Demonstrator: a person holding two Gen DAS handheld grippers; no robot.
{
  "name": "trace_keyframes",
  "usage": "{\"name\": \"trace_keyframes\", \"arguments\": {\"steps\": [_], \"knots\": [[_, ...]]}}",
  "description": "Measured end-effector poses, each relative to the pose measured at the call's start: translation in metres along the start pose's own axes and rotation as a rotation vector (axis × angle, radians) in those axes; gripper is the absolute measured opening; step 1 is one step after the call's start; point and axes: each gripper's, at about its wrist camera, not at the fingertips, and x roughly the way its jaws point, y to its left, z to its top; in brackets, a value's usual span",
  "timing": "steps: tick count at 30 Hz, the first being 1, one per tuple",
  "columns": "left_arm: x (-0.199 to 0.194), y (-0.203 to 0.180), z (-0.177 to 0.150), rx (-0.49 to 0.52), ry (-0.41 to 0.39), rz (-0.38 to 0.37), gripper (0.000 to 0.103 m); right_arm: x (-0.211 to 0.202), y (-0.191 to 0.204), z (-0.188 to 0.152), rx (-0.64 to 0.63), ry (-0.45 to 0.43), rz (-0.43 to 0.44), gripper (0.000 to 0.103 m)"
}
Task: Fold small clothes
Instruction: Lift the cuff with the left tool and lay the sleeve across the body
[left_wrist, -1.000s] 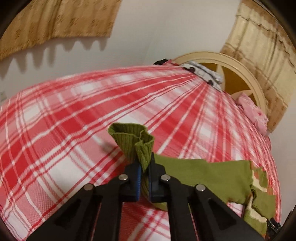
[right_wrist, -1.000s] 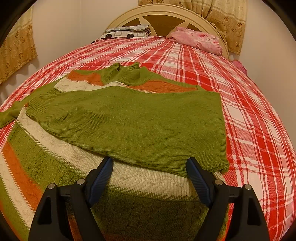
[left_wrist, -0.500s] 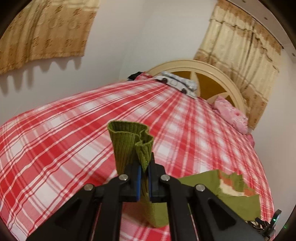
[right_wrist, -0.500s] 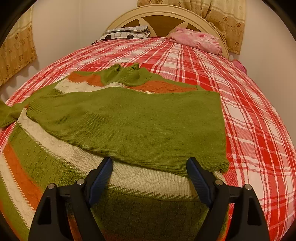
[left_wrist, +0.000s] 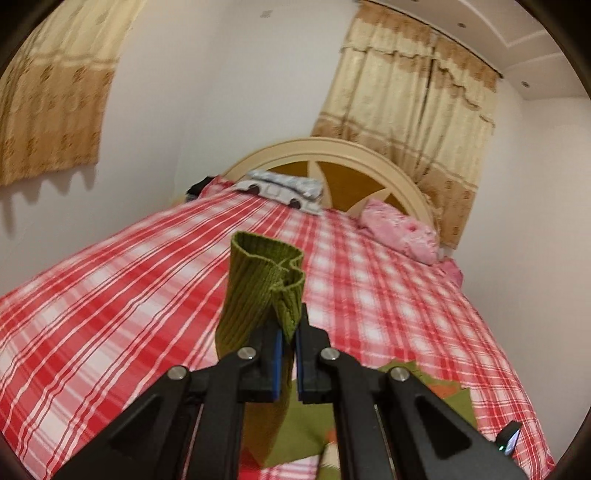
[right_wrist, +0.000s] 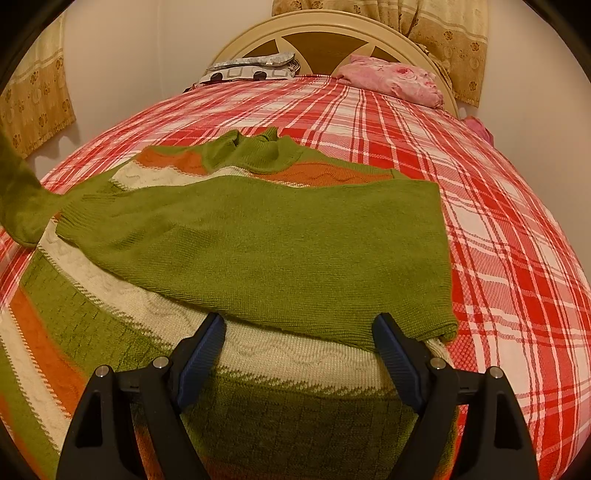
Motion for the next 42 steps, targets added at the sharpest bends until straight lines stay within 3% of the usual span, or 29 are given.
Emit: {"name": "trace_keyframes", "arguments": {"steps": [9, 17, 28, 33, 35, 38, 40, 42], "knots": [[0.009, -0.084, 0.014, 0.118, -0.032, -0.108, 0.005, 0.0, -0.001, 0.001, 0.023, -0.013, 0.025, 0.083], [0.031, -0.173, 0.008, 0.257, -0.01, -0.212, 0.005, -0.001, -0.011, 0.001, 0.089, -0.046, 0.087, 0.083], [0.089, -0.263, -0.066, 0.343, 0.143, -0.312, 0.005, -0.007, -0.031, -0.006, 0.175, -0.086, 0.176, 0.083], [0.111, -0.285, -0.103, 0.383, 0.264, -0.363, 0.006, -0.009, -0.039, -0.009, 0.218, -0.106, 0.214, 0.083], [0.107, -0.289, -0.115, 0.43, 0.279, -0.381, 0.006, -0.01, -0.045, -0.011, 0.245, -0.114, 0.231, 0.083], [0.092, -0.284, -0.118, 0.451, 0.278, -0.41, 0.025, -0.01, -0.054, -0.013, 0.297, -0.124, 0.274, 0.084], [0.083, -0.273, -0.116, 0.447, 0.254, -0.391, 0.062, -0.01, -0.058, -0.015, 0.316, -0.127, 0.293, 0.083], [0.074, -0.252, -0.112, 0.433, 0.219, -0.349, 0.076, -0.011, -0.061, -0.017, 0.338, -0.135, 0.314, 0.084]]}}
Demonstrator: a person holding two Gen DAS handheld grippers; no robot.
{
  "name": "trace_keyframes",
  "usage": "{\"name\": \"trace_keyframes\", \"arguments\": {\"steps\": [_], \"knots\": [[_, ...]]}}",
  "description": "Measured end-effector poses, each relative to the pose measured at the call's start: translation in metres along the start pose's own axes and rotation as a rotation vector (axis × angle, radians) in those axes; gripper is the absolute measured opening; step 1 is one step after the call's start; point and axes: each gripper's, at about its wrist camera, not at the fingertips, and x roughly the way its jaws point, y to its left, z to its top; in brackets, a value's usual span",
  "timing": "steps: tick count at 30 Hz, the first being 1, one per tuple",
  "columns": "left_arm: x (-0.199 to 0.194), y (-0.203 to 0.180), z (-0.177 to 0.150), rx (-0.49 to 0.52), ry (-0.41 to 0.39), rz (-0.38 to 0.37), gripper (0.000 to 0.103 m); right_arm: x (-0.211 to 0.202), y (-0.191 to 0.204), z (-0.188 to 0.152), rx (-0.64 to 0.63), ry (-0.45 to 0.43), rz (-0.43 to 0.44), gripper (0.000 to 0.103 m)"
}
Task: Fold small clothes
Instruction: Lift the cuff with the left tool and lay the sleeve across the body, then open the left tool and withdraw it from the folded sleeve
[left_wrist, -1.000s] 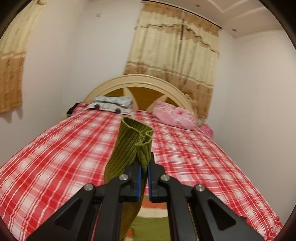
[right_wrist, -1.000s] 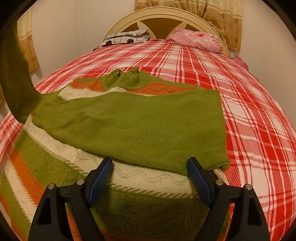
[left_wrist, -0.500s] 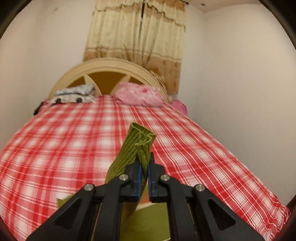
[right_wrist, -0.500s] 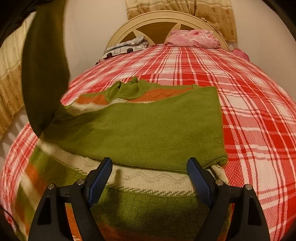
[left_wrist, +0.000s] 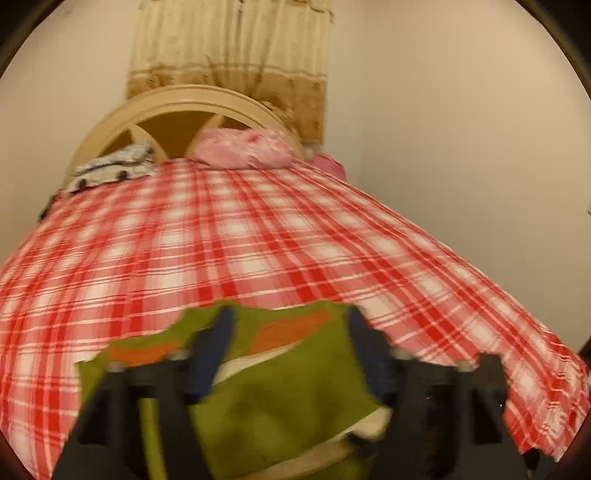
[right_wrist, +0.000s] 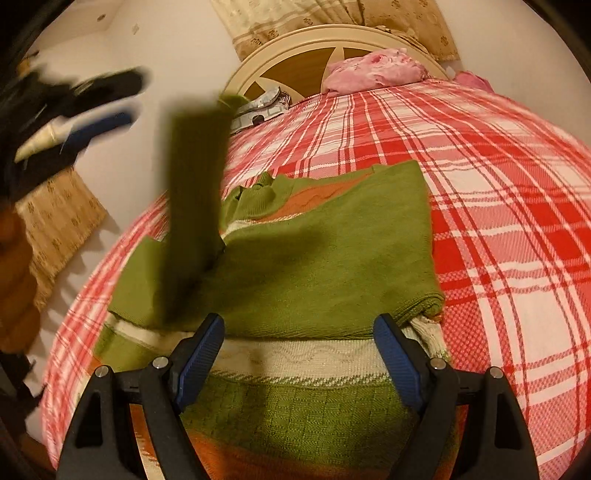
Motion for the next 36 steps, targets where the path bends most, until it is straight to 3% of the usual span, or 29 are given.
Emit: {"name": "trace_keyframes", "arguments": {"steps": [3, 5, 7, 10, 14, 17, 20, 22, 24, 29, 31, 33, 36], "knots": [[-0.011, 0.021, -0.01, -0.022, -0.001, 0.005, 0.076, -0.003, -0.007, 0.0, 0.042, -0.013, 0.004, 0.084], [-0.021, 0.036, -0.022, -0.009, -0.008, 0.076, 0.077, -0.006, -0.011, 0.0, 0.062, -0.024, 0.002, 0.084], [-0.027, 0.054, -0.038, -0.001, 0.001, 0.148, 0.093, -0.014, -0.013, -0.001, 0.074, -0.059, 0.002, 0.084], [-0.027, 0.084, -0.068, 0.01, 0.056, 0.339, 0.094, -0.028, -0.017, 0.0, 0.102, -0.123, -0.015, 0.084], [-0.026, 0.12, -0.099, 0.01, 0.121, 0.501, 0.094, -0.041, -0.012, 0.009, 0.105, -0.147, -0.102, 0.083], [-0.019, 0.146, -0.106, -0.085, 0.139, 0.518, 0.094, -0.023, 0.01, 0.023, 0.025, -0.053, -0.085, 0.083], [-0.004, 0.154, -0.115, -0.147, 0.172, 0.5, 0.094, 0.008, 0.041, 0.034, -0.083, 0.064, 0.008, 0.083], [0.006, 0.152, -0.123, -0.148, 0.213, 0.485, 0.094, 0.026, 0.053, 0.033, -0.149, 0.116, -0.02, 0.083], [0.017, 0.146, -0.134, -0.122, 0.278, 0.47, 0.094, 0.047, 0.045, 0.029, -0.163, 0.185, -0.103, 0.083], [0.007, 0.139, -0.142, -0.12, 0.269, 0.44, 0.095, 0.034, 0.024, 0.025, -0.206, 0.208, -0.263, 0.083], [0.004, 0.142, -0.145, -0.143, 0.269, 0.441, 0.095, 0.026, 0.021, 0.026, -0.184, 0.215, -0.265, 0.083], [0.005, 0.143, -0.147, -0.152, 0.272, 0.444, 0.095, 0.012, 0.027, 0.031, -0.168, 0.169, -0.279, 0.083], [0.009, 0.141, -0.145, -0.14, 0.274, 0.461, 0.097, 0.015, 0.056, 0.033, -0.216, 0.14, -0.255, 0.084]]}}
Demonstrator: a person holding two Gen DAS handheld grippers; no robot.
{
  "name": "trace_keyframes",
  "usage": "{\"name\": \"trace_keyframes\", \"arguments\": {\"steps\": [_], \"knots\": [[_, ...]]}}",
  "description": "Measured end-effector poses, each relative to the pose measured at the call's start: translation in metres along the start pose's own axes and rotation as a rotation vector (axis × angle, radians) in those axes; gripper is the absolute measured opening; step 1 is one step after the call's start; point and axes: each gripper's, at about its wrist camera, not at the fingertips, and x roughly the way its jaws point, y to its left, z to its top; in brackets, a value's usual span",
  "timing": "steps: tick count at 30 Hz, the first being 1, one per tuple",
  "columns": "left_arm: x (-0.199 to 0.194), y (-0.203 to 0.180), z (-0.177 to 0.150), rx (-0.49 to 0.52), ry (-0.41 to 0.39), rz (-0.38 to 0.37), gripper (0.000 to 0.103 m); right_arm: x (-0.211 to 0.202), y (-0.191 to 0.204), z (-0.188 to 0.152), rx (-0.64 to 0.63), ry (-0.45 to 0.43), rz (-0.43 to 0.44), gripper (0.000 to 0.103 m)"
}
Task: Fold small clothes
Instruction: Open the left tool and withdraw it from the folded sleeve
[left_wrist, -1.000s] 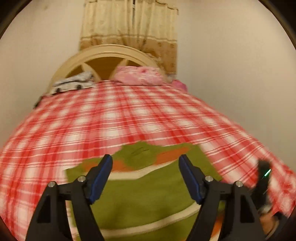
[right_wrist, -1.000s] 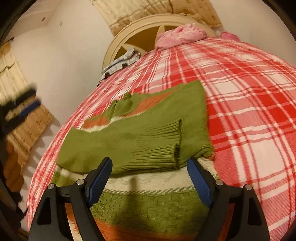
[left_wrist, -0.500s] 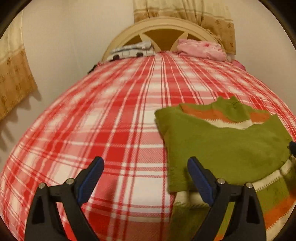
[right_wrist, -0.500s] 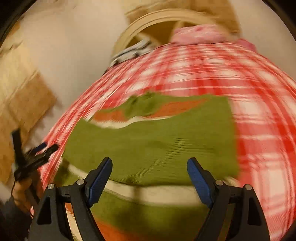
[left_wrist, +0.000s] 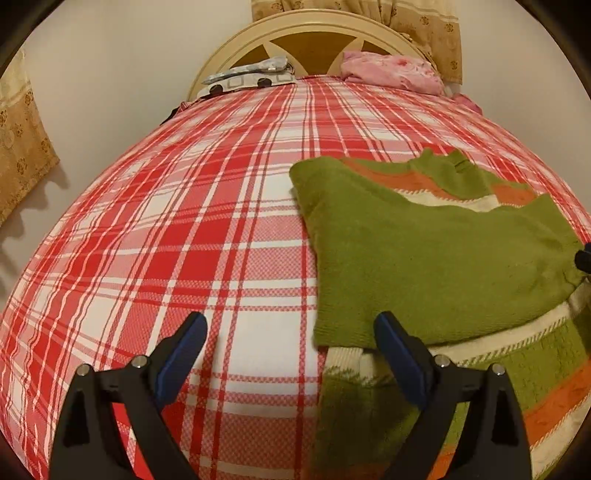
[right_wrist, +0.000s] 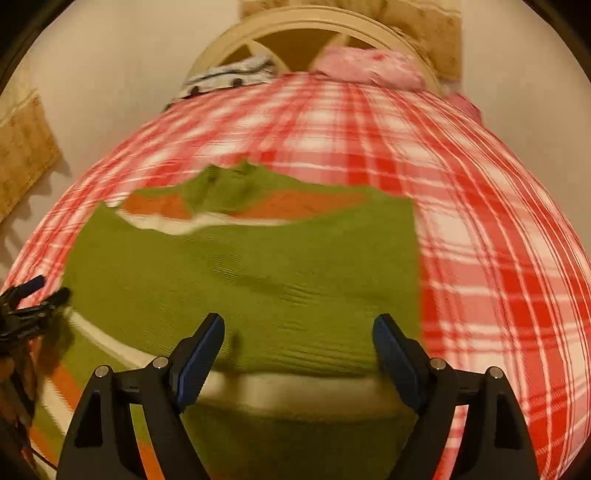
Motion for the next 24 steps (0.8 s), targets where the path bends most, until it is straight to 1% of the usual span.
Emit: {"name": "trace_keyframes", "arguments": {"steps": [1, 2, 4, 5, 6, 7, 10, 15, 17, 20, 23, 24], "knots": [[0.0, -0.002, -0.001, 0.005, -0.001, 0.013, 0.1, 0.004, 0.011, 0.003, -0.029, 0.009, 0.017, 0.084], [0.002, -0.001, 0.0, 0.006, -0.001, 0.017, 0.1, 0.011, 0.025, 0.005, -0.071, 0.016, 0.029, 0.084], [0.004, 0.001, 0.0, 0.0, 0.001, 0.012, 0.1, 0.024, 0.037, 0.007, -0.116, 0.032, 0.036, 0.084], [0.005, 0.001, 0.0, -0.005, 0.003, 0.009, 0.101, 0.033, 0.039, 0.007, -0.117, 0.048, 0.034, 0.084], [0.005, 0.002, 0.0, -0.009, 0.005, 0.006, 0.102, 0.042, 0.034, 0.007, -0.096, 0.067, 0.038, 0.084], [0.006, 0.002, -0.001, -0.013, 0.007, 0.004, 0.103, 0.045, 0.027, 0.006, -0.074, 0.06, 0.049, 0.084], [0.009, 0.002, -0.002, -0.016, 0.018, -0.009, 0.103, 0.042, 0.01, 0.006, -0.03, 0.051, 0.062, 0.084], [0.011, 0.004, -0.002, -0.026, 0.024, -0.026, 0.103, 0.037, -0.01, 0.001, -0.02, 0.058, 0.037, 0.084], [0.011, 0.004, -0.002, -0.022, 0.022, -0.021, 0.103, 0.038, -0.013, 0.001, -0.015, 0.057, 0.045, 0.084], [0.01, 0.004, -0.002, -0.017, 0.021, -0.017, 0.103, 0.042, -0.004, 0.003, -0.062, 0.071, 0.006, 0.084], [0.011, 0.005, -0.003, -0.027, 0.026, -0.028, 0.103, 0.043, -0.008, 0.003, -0.05, 0.088, 0.001, 0.084], [0.011, 0.005, -0.003, -0.029, 0.027, -0.029, 0.103, 0.041, -0.011, 0.003, -0.047, 0.09, -0.014, 0.084]]}}
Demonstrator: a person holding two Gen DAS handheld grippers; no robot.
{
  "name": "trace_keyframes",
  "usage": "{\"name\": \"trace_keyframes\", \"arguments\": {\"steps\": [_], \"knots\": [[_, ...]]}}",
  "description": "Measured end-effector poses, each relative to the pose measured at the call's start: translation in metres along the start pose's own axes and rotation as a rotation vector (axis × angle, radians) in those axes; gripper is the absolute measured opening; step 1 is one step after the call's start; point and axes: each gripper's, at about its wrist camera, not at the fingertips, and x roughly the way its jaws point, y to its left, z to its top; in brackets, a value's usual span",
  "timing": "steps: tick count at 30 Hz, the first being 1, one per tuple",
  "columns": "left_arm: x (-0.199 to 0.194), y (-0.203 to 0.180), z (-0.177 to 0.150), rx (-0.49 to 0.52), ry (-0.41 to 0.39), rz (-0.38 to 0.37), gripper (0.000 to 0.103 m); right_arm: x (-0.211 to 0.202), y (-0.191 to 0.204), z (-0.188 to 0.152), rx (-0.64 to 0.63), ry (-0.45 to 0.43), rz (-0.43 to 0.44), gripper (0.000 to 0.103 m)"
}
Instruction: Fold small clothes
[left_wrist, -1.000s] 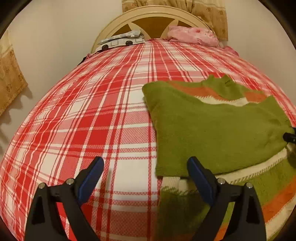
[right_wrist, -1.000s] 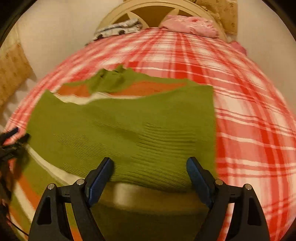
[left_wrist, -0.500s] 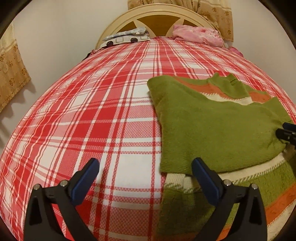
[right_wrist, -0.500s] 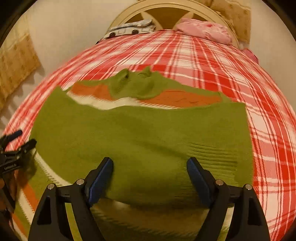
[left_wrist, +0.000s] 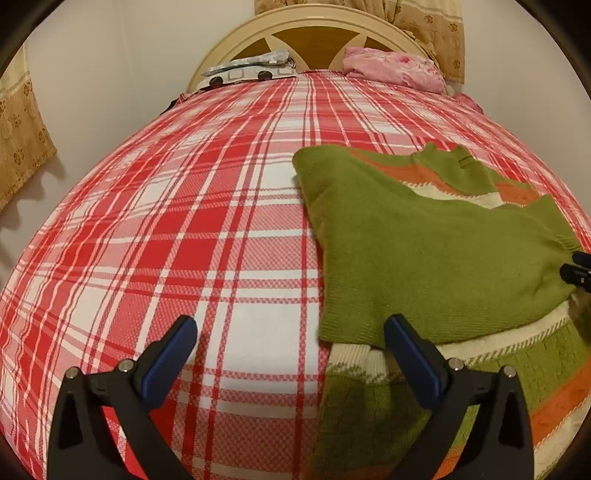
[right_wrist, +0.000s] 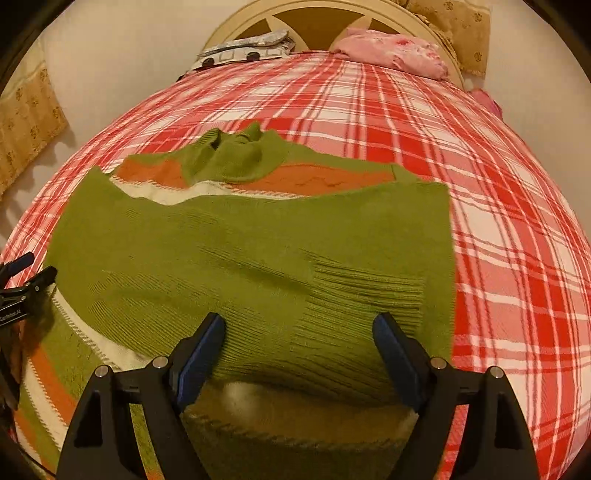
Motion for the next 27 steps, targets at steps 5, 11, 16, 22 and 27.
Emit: {"name": "trace_keyframes", "arguments": {"steps": [5, 11, 16, 22, 27], "knots": [[0.0, 0.001, -0.001, -0.01, -0.002, -0.009, 0.103, -0.026, 0.008, -0.005, 0.03, -0.069, -0.068, 0.084], [-0.004, 0.007, -0.006, -0.028, 0.008, -0.035, 0.103, -0.009, 0.018, -0.012, 0.004, -0.036, -0.032, 0.083], [-0.011, 0.001, -0.011, 0.004, -0.005, -0.006, 0.103, -0.014, -0.021, -0.017, 0.081, -0.014, -0.046, 0.083], [-0.02, 0.007, -0.013, -0.032, -0.001, -0.009, 0.103, -0.019, -0.011, -0.021, 0.034, -0.004, -0.105, 0.083], [-0.033, 0.004, -0.028, -0.029, -0.01, -0.033, 0.103, -0.035, -0.003, -0.03, 0.012, -0.067, -0.044, 0.084]]}}
